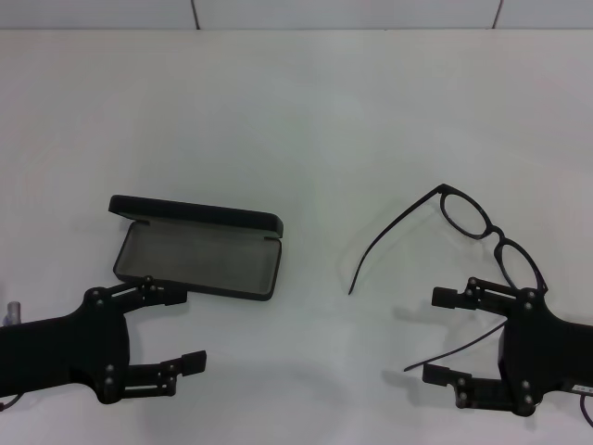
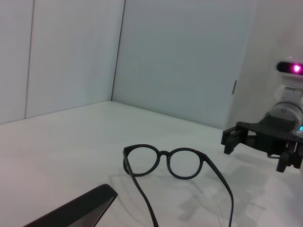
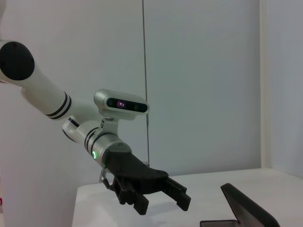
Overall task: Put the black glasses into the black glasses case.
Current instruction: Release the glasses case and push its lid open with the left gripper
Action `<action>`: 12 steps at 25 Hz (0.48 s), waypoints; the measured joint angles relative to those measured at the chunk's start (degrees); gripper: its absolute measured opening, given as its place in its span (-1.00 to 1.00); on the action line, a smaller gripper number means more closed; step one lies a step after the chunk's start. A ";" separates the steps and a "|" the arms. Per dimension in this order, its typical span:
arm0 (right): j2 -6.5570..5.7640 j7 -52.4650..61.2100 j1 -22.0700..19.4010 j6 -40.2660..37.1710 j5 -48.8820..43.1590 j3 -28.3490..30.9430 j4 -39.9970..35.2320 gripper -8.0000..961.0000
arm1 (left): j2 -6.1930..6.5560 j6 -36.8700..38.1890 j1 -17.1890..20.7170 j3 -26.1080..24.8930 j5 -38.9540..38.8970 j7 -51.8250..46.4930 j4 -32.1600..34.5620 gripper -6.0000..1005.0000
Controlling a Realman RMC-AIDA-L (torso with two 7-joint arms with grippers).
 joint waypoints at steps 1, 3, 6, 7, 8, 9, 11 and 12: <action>0.01 0.00 0.00 0.00 0.00 0.01 0.00 0.58 | 0.00 0.00 0.00 -0.03 0.01 -0.01 0.00 0.72; 0.02 0.00 -0.01 0.00 -0.01 0.01 0.00 0.58 | -0.02 0.00 0.00 -0.13 0.01 -0.01 0.00 0.72; 0.02 0.00 -0.01 -0.01 0.00 0.03 0.00 0.58 | -0.01 -0.02 0.00 -0.21 -0.01 -0.02 0.00 0.72; 0.02 0.00 -0.01 -0.05 -0.01 0.03 0.00 0.58 | -0.01 -0.02 0.00 -0.21 -0.01 -0.02 0.00 0.72; 0.03 0.00 -0.01 -0.05 -0.01 0.03 0.00 0.58 | -0.01 -0.03 0.00 -0.19 -0.02 -0.01 0.01 0.72; 0.02 0.01 -0.02 -0.06 0.00 0.03 0.00 0.58 | -0.01 -0.03 0.01 -0.15 -0.02 -0.01 0.02 0.72; 0.02 0.01 -0.02 -0.07 -0.01 0.03 0.00 0.58 | 0.01 -0.02 0.05 -0.08 -0.13 -0.27 0.02 0.72; 0.02 0.01 -0.02 -0.08 0.00 0.03 0.00 0.58 | 0.03 0.08 0.07 -0.09 -0.20 -0.66 0.07 0.72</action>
